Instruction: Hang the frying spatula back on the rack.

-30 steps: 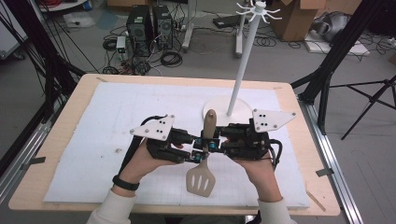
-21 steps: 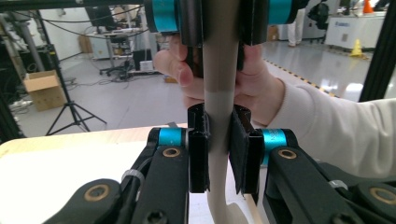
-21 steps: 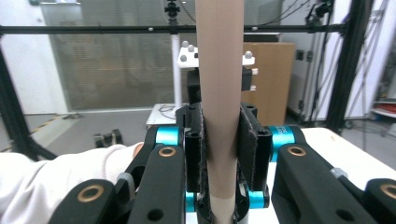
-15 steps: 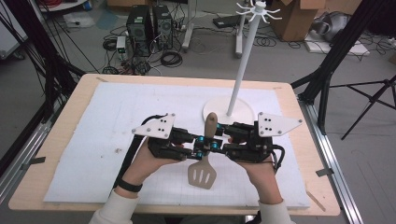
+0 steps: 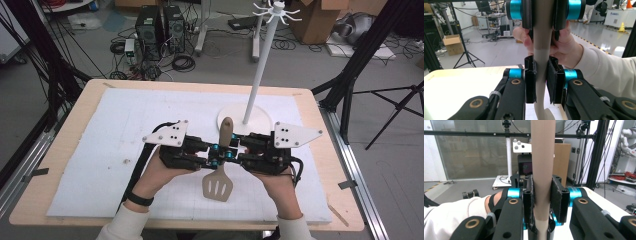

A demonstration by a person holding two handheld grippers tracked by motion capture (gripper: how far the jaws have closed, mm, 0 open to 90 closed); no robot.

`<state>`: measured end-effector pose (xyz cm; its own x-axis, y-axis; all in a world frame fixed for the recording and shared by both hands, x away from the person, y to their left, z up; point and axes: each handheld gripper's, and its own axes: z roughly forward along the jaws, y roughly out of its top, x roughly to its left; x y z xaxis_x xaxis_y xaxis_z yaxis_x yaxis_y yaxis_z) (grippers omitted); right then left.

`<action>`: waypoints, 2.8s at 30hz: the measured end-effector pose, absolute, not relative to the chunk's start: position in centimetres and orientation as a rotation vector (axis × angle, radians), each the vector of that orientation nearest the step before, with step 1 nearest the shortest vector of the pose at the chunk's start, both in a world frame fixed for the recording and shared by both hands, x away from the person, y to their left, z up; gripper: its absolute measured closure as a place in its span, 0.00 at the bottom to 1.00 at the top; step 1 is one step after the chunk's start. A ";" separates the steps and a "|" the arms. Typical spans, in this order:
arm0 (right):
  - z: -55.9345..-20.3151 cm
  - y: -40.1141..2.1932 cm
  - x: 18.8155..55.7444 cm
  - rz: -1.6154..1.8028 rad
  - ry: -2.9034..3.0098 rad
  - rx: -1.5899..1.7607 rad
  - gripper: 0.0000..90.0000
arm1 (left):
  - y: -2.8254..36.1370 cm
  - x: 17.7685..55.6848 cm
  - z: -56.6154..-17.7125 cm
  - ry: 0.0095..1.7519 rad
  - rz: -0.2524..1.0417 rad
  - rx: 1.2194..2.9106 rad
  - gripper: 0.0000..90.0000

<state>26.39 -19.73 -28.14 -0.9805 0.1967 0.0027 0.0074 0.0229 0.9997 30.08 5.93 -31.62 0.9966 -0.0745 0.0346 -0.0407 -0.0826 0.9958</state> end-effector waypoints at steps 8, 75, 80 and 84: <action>-28.0 -19.7 26.7 2.094 2.146 0.214 0.84 | 6.1 30.0 -31.5 -0.072 -0.031 1.629 0.78; -21.1 -25.5 39.2 1.978 1.968 0.553 0.84 | 24.0 24.8 -38.3 0.133 0.127 1.638 0.28; -21.0 -25.8 39.9 1.972 1.957 0.594 0.84 | 24.1 24.8 -38.4 0.136 0.125 1.643 0.29; -20.8 -25.8 40.3 1.960 1.947 0.608 0.84 | 24.1 24.8 -38.4 0.140 0.122 1.644 0.28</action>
<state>40.26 -25.85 -20.82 -0.8614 0.5017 0.0793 0.0760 -0.0271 0.9967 24.85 24.10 -38.43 0.9864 0.1645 -0.0053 0.0181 -0.0762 0.9969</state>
